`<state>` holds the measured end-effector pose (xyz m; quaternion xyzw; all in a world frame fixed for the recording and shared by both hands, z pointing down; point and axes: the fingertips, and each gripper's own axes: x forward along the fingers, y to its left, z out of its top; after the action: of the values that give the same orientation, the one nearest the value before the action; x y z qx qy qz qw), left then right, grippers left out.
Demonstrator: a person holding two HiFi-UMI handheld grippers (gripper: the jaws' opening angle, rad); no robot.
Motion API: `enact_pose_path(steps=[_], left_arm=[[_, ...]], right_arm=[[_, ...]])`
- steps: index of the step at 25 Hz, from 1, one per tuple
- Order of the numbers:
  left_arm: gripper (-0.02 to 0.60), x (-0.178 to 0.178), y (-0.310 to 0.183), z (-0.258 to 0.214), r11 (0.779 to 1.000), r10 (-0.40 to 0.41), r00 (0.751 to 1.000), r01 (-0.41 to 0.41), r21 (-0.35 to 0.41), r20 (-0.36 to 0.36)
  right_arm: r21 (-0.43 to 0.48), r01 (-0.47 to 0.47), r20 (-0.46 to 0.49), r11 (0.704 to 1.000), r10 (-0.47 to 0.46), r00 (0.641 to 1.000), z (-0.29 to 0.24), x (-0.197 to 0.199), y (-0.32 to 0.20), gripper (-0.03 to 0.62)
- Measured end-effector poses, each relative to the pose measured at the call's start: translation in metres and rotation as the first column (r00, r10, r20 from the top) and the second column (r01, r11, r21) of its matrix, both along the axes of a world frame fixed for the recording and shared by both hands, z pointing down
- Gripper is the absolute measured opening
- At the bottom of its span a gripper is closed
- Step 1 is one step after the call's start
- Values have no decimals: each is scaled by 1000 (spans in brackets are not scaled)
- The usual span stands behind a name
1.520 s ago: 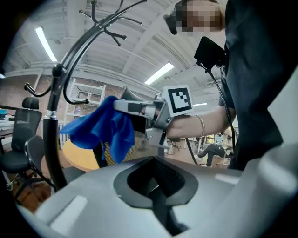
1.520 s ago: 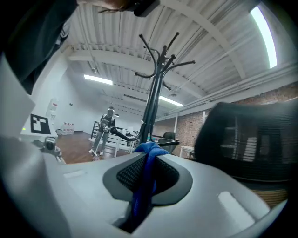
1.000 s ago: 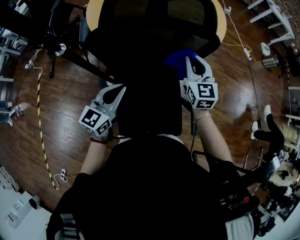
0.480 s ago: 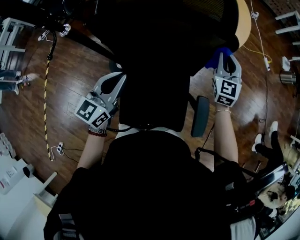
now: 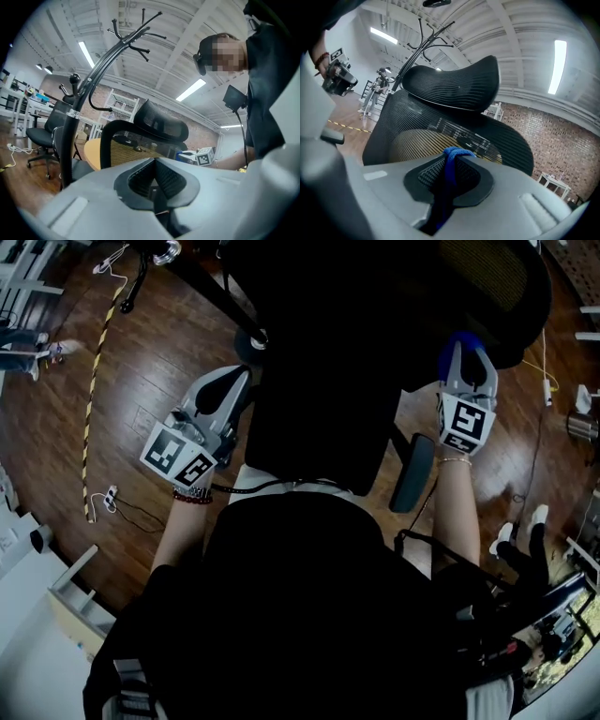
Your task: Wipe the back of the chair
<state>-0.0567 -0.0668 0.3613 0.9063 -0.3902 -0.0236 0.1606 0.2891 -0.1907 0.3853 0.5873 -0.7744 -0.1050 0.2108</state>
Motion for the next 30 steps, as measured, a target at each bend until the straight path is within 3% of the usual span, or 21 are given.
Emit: enact_pose_path(steps=[8,12,14,19,25,30], left_arm=[[5,-63,8,14,995,-101,994,102,14,-33],[5,-144,7,14,959,-281,953,284,13,-109],[5,-173,16,17,940,-336,936,340,16,-107],[5,-180,39,27,960,-278,961,277,25,5],[5,-203,54,8,962,-264,965,263,78,-4],[5,-194,57,18,985,-166,983,161,65,81]], right_arm=[[1,117,-42,993,-116,992,3,-99,-30,34],[2,177,-66,984,-176,982,5,-164,-46,34],[-1,226,-71,974,-225,972,8,-200,-52,34],[-10,311,-59,950,-311,948,9,-276,-56,34],[5,353,4,935,-353,935,18,-346,-61,34],[-12,407,51,913,-406,912,27,-405,-52,34]])
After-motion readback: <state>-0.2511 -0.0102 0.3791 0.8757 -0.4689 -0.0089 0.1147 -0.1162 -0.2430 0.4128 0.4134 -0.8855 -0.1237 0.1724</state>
